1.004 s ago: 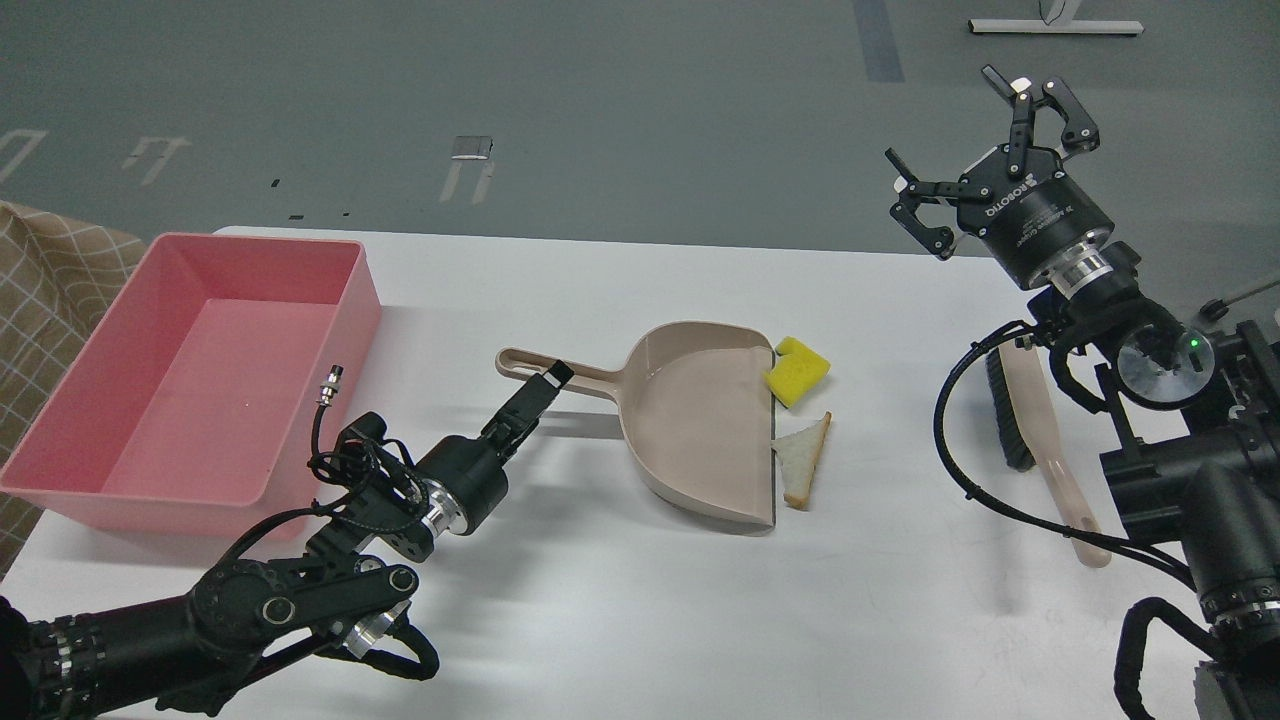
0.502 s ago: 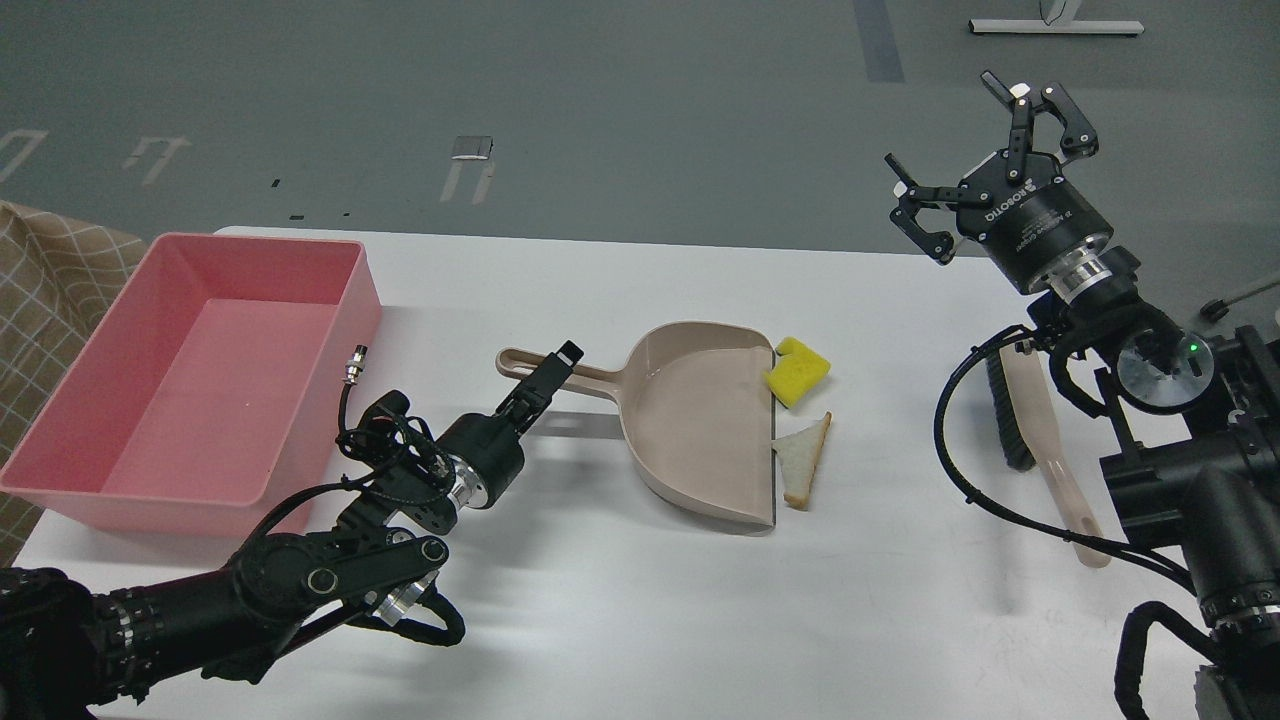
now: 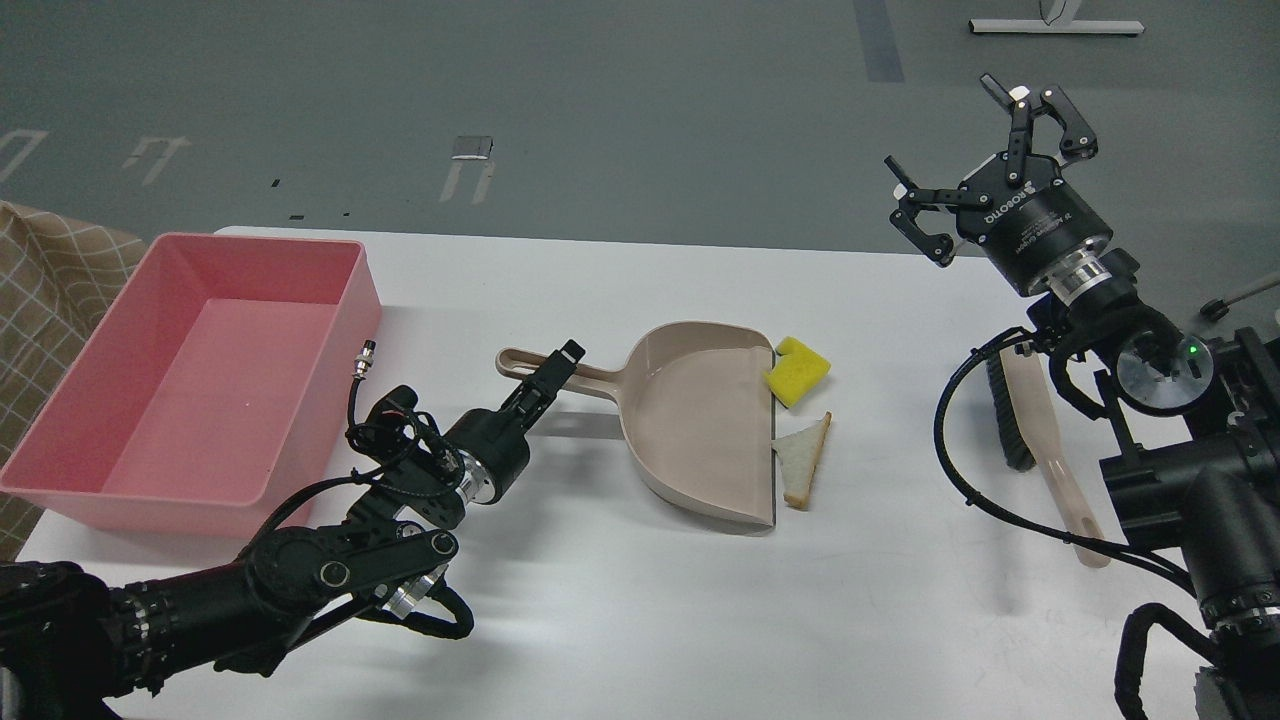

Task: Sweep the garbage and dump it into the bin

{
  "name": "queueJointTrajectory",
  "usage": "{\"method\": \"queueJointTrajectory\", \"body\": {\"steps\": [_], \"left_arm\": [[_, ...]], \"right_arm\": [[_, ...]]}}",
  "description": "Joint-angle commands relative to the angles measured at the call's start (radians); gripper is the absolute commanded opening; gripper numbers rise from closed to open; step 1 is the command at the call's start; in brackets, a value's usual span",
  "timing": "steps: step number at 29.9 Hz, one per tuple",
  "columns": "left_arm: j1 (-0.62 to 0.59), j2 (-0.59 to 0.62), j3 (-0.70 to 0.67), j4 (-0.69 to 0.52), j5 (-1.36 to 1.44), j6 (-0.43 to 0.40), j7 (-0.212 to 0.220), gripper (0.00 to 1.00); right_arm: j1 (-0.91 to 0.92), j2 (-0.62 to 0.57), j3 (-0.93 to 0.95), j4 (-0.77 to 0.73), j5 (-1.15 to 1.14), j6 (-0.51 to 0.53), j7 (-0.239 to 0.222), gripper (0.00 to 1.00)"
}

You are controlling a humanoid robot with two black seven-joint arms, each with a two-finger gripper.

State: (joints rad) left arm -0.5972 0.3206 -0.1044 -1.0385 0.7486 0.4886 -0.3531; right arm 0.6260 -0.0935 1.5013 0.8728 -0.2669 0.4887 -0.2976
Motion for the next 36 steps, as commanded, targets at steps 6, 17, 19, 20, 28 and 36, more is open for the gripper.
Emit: {"method": "queueJointTrajectory", "body": {"steps": [6, 17, 19, 20, 28, 36], "left_arm": [[-0.001, 0.000, 0.000, -0.002, -0.002, 0.000, 0.000, 0.22], [-0.010, 0.009, 0.002, -0.005, -0.002, 0.000, -0.013, 0.00], [-0.018, 0.011, 0.002, -0.005, -0.002, 0.000, -0.013, 0.00], [-0.026, 0.011, 0.002, -0.005, -0.002, 0.000, -0.013, 0.00], [-0.058, 0.020, 0.006, -0.003, 0.002, 0.000, -0.014, 0.00], [-0.079, 0.035, 0.006, -0.003, 0.003, 0.000, -0.015, 0.00]], "right_arm": [[0.000, 0.000, 0.001, 0.000, 0.000, 0.000, 0.000, 1.00], [0.001, 0.000, 0.001, 0.000, 0.000, 0.000, 0.000, 1.00], [0.001, 0.000, 0.001, 0.000, 0.000, 0.000, 0.000, 1.00], [0.001, 0.000, 0.001, 0.000, 0.000, 0.000, 0.000, 1.00], [0.004, -0.002, -0.001, 0.005, 0.000, 0.000, -0.006, 1.00], [0.009, -0.046, -0.041, 0.011, -0.038, 0.000, -0.012, 1.00]]}}
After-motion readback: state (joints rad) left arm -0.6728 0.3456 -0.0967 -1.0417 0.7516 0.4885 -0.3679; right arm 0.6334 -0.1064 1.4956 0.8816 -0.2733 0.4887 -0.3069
